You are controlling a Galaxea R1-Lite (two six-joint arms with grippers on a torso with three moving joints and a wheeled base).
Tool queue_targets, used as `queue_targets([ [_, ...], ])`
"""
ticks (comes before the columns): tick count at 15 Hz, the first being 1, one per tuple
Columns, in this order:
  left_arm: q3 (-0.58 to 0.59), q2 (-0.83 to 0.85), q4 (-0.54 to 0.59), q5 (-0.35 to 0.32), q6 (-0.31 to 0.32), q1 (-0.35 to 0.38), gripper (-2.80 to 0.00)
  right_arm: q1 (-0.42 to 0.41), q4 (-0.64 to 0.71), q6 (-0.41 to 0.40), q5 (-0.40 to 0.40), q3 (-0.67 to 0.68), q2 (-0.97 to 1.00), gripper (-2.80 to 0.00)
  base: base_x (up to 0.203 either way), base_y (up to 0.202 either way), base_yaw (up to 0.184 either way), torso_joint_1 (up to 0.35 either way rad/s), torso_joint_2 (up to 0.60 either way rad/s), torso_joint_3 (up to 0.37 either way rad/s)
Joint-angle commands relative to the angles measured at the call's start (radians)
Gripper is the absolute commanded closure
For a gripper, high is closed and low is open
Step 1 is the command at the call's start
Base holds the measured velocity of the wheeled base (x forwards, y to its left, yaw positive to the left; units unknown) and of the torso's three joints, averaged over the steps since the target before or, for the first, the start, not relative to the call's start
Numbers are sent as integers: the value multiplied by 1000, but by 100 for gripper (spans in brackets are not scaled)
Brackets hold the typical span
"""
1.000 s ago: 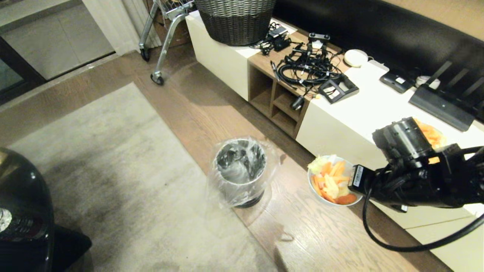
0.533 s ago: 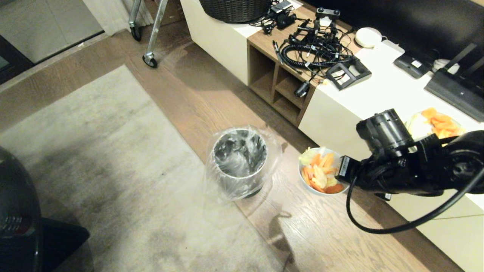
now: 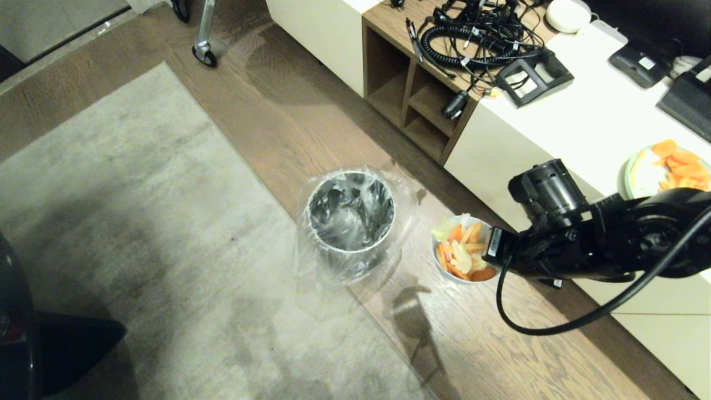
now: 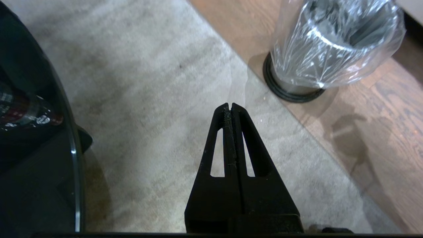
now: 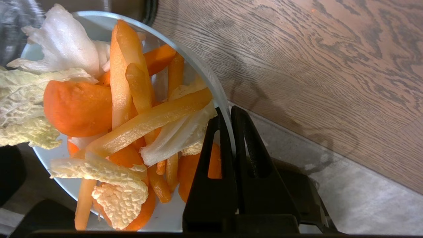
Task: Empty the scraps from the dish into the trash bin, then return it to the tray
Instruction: Move the bowl over the trash can
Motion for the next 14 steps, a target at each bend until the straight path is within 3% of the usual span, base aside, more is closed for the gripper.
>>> queue_targets([
  [1,0,0,-1,1,-1,0,0,1,0,3,-1,0,1,0,0,0,0,7,7,-196],
  [14,0,0,0,1,-1,-1,0,40,-1,-77,-28,-120,35,0,0,0,0,0,1,-26],
])
